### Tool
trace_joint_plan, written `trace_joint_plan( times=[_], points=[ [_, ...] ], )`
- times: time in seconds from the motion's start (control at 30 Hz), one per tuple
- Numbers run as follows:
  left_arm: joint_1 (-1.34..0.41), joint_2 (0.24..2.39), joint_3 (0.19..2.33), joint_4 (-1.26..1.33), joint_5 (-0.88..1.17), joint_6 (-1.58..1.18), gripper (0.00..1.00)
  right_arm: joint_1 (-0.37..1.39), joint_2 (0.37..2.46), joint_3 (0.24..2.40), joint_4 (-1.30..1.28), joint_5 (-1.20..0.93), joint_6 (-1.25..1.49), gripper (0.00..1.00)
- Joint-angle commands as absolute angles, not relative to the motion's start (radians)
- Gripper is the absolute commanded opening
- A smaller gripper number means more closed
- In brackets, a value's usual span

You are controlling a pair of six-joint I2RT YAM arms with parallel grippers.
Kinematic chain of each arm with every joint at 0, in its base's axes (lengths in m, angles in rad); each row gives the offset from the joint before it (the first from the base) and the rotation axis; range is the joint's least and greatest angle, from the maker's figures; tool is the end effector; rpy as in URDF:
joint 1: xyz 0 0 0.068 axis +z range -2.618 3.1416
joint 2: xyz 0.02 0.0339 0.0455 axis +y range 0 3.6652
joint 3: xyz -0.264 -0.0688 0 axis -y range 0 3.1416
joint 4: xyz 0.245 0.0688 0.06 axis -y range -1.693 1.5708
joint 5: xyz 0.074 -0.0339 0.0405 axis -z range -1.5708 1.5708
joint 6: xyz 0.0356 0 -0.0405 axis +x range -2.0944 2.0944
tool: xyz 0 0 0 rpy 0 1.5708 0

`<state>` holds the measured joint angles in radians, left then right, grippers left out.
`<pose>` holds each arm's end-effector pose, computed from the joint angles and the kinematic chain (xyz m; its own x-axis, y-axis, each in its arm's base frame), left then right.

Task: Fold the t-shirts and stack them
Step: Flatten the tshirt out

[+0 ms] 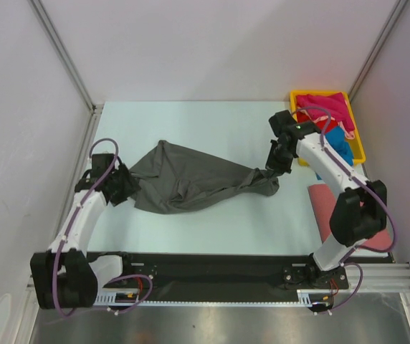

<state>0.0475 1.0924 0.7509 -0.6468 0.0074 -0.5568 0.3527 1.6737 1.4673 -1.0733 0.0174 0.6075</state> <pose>0.2095 0.0097 0.2308 -0.6852 -0.5616 -0.4637 -0.4777 0.8272 -0.2960 0.3105 0.1136 0.2796 -0.9326 0.2649 -0.2452 0.2334 0.9607 0.1501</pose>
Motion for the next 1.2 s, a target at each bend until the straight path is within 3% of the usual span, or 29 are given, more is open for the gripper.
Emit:
trace_joint_plan(
  times=[0.0, 0.13, 0.3, 0.4, 0.43, 0.53, 0.6, 0.73, 0.9, 1.07, 1.17],
  points=[
    [0.068, 1.222, 0.874, -0.558, 0.12, -0.5, 0.66, 0.327, 1.563, 1.404, -1.054, -0.05, 0.551, 0.0],
    [0.067, 1.419, 0.985, -0.61, 0.106, -0.523, 0.73, 0.278, 1.511, 1.353, -1.025, -0.136, 0.549, 0.0],
    [0.064, 1.412, 0.936, -0.629, 0.06, -0.574, 0.64, 0.252, 1.479, 1.333, -1.013, -0.146, 0.557, 0.0],
    [0.063, 1.312, 0.807, -0.579, 0.003, -0.591, 0.56, 0.245, 1.471, 1.321, -0.993, -0.172, 0.564, 0.0],
    [0.064, 1.26, 0.78, -0.568, 0.003, -0.592, 0.43, 0.245, 1.473, 1.321, -0.991, -0.179, 0.565, 0.0],
    [0.066, 1.215, 0.715, -0.532, 0.005, -0.592, 0.3, 0.245, 1.474, 1.316, -0.983, -0.199, 0.558, 0.0],
    [0.067, 1.232, 0.675, -0.511, 0.018, -0.609, 0.3, 0.244, 1.477, 1.312, -0.982, -0.199, 0.554, 0.0],
    [0.066, 1.29, 0.664, -0.494, 0.035, -0.604, 0.47, 0.241, 1.477, 1.308, -0.98, -0.206, 0.548, 0.0],
    [0.066, 1.368, 0.686, -0.422, 0.049, -0.581, 0.46, 0.239, 1.471, 1.302, -0.977, -0.215, 0.546, 0.0],
    [0.066, 1.446, 0.684, -0.402, 0.074, -0.597, 0.36, 0.236, 1.459, 1.304, -0.98, -0.212, 0.548, 0.0],
    [0.067, 1.476, 0.69, -0.429, 0.069, -0.597, 0.13, 0.235, 1.451, 1.302, -0.983, -0.212, 0.548, 0.0]
  ],
)
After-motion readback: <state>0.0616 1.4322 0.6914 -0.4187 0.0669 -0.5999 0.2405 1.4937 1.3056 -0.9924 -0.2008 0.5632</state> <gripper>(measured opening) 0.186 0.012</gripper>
